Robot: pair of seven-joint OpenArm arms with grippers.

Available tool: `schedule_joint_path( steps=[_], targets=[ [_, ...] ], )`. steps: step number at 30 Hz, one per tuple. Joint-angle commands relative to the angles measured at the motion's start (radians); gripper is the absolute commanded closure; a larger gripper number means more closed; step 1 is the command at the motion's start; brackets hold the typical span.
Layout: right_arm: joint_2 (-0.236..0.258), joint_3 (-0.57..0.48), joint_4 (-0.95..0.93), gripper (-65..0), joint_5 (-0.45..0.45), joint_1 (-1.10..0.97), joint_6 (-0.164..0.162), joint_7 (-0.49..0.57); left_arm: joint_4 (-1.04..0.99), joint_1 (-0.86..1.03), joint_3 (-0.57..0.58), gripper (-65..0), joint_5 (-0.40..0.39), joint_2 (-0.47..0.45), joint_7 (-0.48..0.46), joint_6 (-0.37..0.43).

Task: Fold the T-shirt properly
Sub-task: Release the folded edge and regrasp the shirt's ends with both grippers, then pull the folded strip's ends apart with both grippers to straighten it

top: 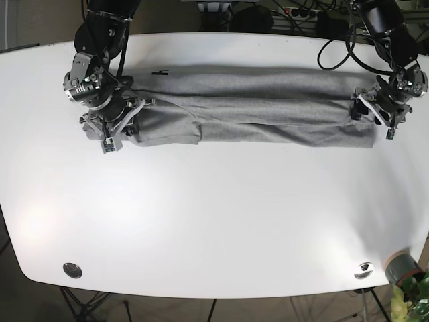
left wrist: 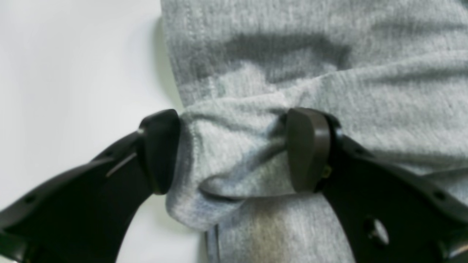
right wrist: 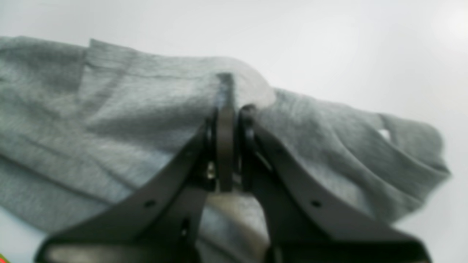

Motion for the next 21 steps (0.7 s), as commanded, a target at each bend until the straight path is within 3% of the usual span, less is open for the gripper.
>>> schedule_joint_path(
  steps=[1, 15, 18, 21],
  targets=[
    [0.004, 0.001, 0.06, -2.2, 0.01, -0.022, 0.003, 0.016, 0.014, -0.008, -0.006, -42.6, -0.003, -0.02, -0.008, -0.001],
    [-0.018, 0.163, 0.073, -3.6, 0.01, -0.075, 0.009, 0.016, 0.014, -0.011, -0.005, -42.6, -0.008, -0.04, -0.008, -0.001],
    [-0.016, 0.163, 0.076, -14.7, 0.01, -0.094, 0.006, 0.016, 0.014, -0.013, -0.005, -42.6, -0.008, -0.04, -0.008, -0.001],
    [-0.022, 0.163, 0.121, -32.5, 0.01, -0.111, 0.009, 0.019, 0.016, -0.014, -0.005, -42.6, -0.009, -0.04, -0.007, -0.001]
  ],
)
